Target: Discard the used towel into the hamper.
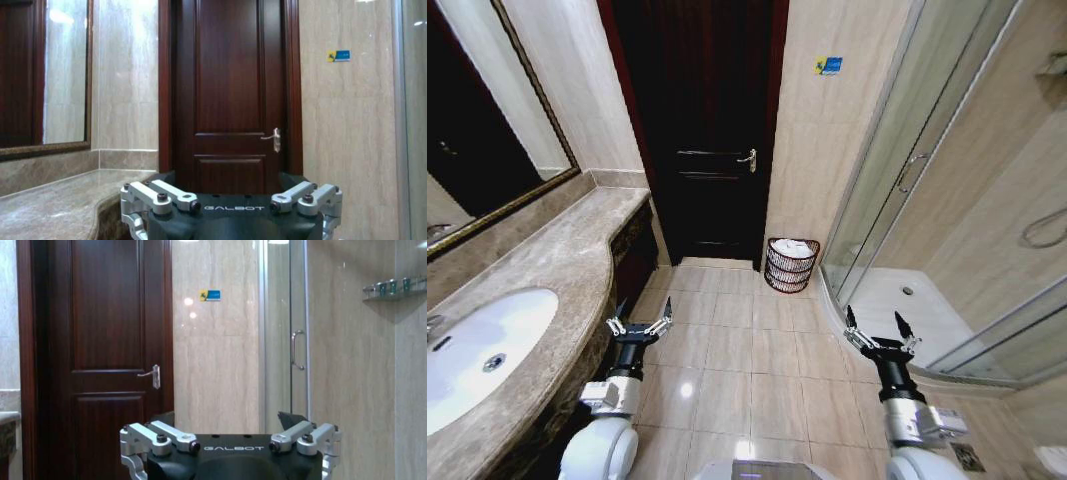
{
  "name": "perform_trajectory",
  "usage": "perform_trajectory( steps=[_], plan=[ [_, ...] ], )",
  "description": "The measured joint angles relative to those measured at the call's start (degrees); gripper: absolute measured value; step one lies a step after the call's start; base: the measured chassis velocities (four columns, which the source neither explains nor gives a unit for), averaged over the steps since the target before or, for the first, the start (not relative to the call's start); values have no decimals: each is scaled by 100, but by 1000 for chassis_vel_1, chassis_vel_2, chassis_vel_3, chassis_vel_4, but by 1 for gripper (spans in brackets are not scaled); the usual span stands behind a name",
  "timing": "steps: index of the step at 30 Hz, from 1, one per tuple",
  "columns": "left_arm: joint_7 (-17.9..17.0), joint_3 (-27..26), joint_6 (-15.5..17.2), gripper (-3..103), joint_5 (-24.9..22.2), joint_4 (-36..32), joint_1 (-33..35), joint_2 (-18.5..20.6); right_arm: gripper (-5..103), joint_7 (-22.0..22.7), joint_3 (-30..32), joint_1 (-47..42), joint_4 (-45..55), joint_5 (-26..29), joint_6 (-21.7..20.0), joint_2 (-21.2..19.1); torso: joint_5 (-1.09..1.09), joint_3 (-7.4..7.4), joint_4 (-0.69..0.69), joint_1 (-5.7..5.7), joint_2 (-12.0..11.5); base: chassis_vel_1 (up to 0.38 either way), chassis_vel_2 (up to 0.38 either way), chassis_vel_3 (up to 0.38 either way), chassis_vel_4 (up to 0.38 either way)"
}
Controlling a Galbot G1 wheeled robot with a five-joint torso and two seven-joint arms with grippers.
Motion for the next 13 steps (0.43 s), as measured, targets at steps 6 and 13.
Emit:
perform_trajectory(
  steps=[6,13],
  plan=[
    [-3,0,-6,100,4,1,1,-1,100,2,0,0,-3,0,3,-1,0,0,0,0,0,0,0,0,0],
    [-6,0,-10,100,6,3,2,-1,100,2,1,0,-5,0,6,-1,0,0,0,0,0,0,0,0,0]
  ],
)
